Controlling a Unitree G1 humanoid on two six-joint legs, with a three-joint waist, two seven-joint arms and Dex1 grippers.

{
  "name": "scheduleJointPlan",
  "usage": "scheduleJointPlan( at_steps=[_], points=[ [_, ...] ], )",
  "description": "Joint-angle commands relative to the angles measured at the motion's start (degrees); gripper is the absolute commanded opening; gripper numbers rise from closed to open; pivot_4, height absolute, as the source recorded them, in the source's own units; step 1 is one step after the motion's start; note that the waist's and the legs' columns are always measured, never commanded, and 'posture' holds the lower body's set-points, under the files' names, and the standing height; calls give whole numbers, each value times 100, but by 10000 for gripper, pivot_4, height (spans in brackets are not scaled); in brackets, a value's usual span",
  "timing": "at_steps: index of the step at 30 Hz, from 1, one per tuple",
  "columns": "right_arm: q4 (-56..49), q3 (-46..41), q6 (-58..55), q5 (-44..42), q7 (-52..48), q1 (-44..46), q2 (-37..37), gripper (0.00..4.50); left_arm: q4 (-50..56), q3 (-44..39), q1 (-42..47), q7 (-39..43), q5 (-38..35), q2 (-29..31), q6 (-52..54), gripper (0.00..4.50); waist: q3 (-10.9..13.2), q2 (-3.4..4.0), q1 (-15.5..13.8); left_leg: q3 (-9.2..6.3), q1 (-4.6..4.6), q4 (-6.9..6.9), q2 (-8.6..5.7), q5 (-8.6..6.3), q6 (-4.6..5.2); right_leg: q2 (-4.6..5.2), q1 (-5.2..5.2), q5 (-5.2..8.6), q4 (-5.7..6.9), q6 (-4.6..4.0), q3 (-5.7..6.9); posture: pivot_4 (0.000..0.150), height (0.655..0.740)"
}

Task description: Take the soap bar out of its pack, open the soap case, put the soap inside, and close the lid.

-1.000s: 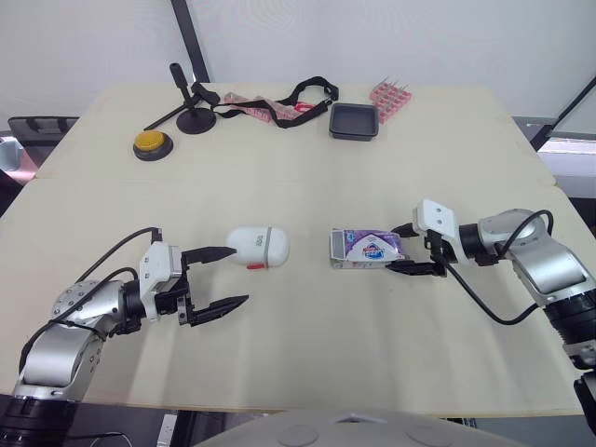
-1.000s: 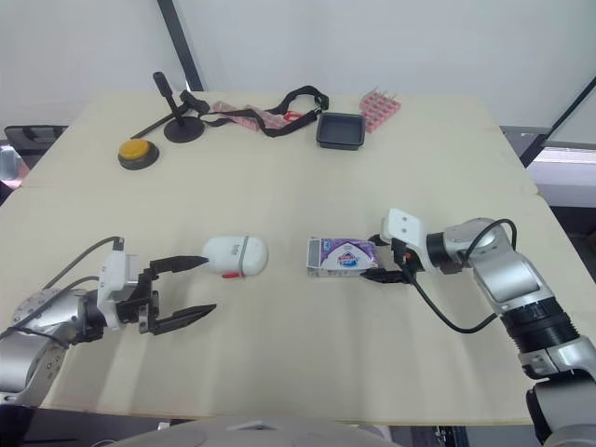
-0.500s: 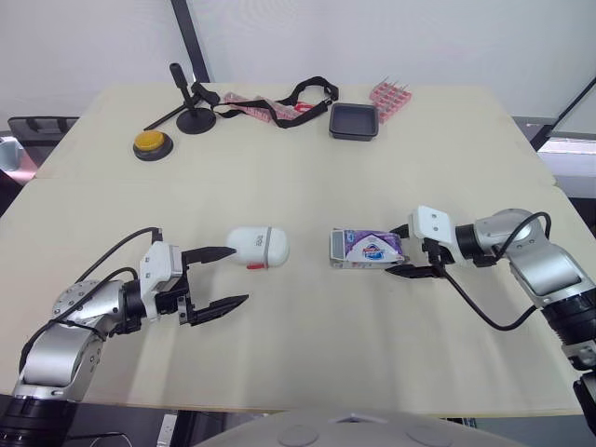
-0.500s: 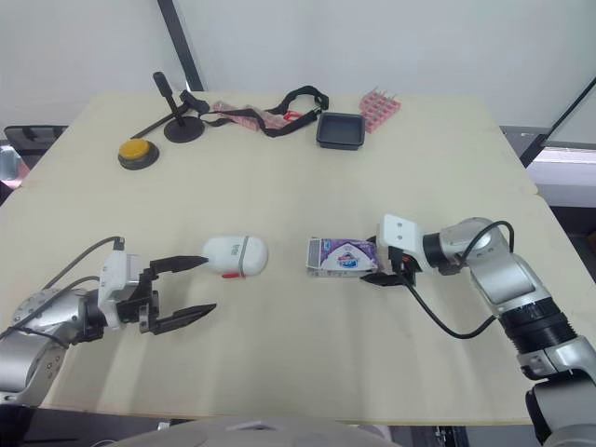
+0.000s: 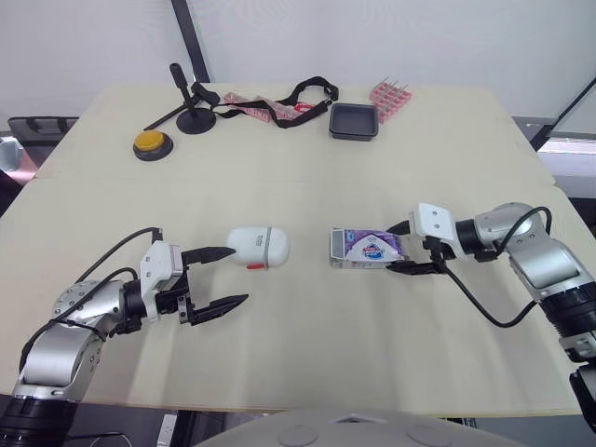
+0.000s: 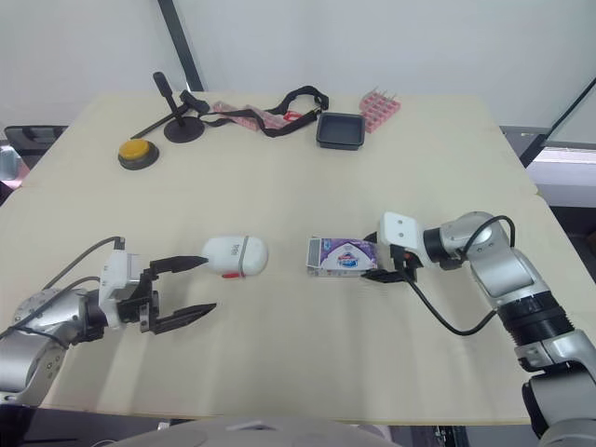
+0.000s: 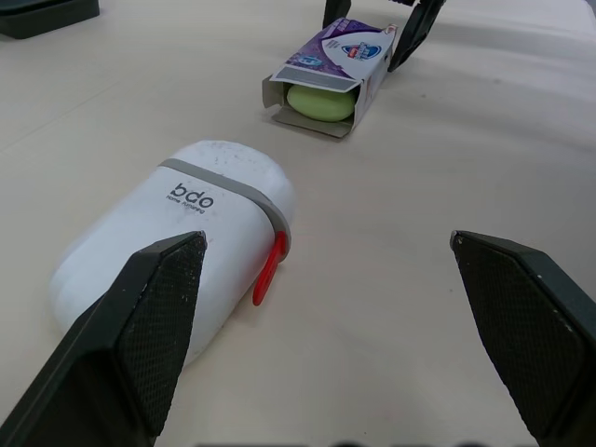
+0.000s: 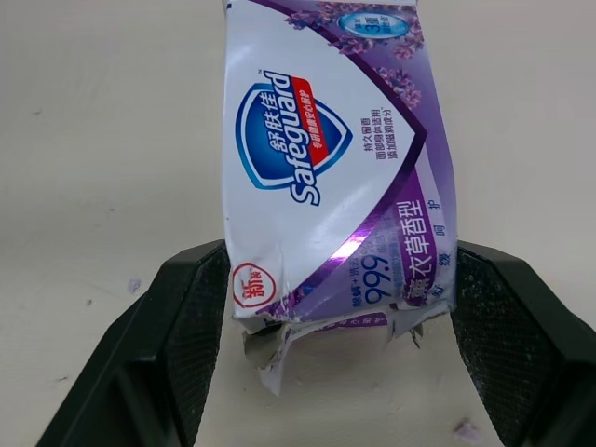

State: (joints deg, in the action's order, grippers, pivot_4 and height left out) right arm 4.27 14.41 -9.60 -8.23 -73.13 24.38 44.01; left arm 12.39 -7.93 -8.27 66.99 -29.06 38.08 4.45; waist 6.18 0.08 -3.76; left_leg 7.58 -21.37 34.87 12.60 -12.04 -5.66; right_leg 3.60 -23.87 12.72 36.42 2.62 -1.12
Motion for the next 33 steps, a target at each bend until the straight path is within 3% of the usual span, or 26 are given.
scheduleJointPlan(
  at_steps=[1,5,18,33],
  points=[
    [6,-52,62,0,-47,55,-11,28940,96,-62,52,-26,-16,73,-7,45000,0,0,1,0,0,0,0,0,0,0,0,0,0,0,0,1500,7400],
    [18,-45,68,33,-13,51,-37,15908,88,-60,57,-41,-14,80,2,45000,-5,-7,9,0,0,0,1,0,0,0,1,0,2,0,-1,1500,7400],
    [-274,-28,-196,65,-74,93,133,15908,71,-53,50,-37,11,94,8,45000,-6,-8,8,0,0,2,2,0,0,-2,1,0,5,0,-1,1500,7400],
    [-1746,507,-2264,690,-410,1224,1049,15908,-2,-30,53,-21,63,107,-16,45000,-5,-5,-10,0,1,4,5,0,-2,-7,-5,-1,8,2,-2,1500,7400]
  ],
)
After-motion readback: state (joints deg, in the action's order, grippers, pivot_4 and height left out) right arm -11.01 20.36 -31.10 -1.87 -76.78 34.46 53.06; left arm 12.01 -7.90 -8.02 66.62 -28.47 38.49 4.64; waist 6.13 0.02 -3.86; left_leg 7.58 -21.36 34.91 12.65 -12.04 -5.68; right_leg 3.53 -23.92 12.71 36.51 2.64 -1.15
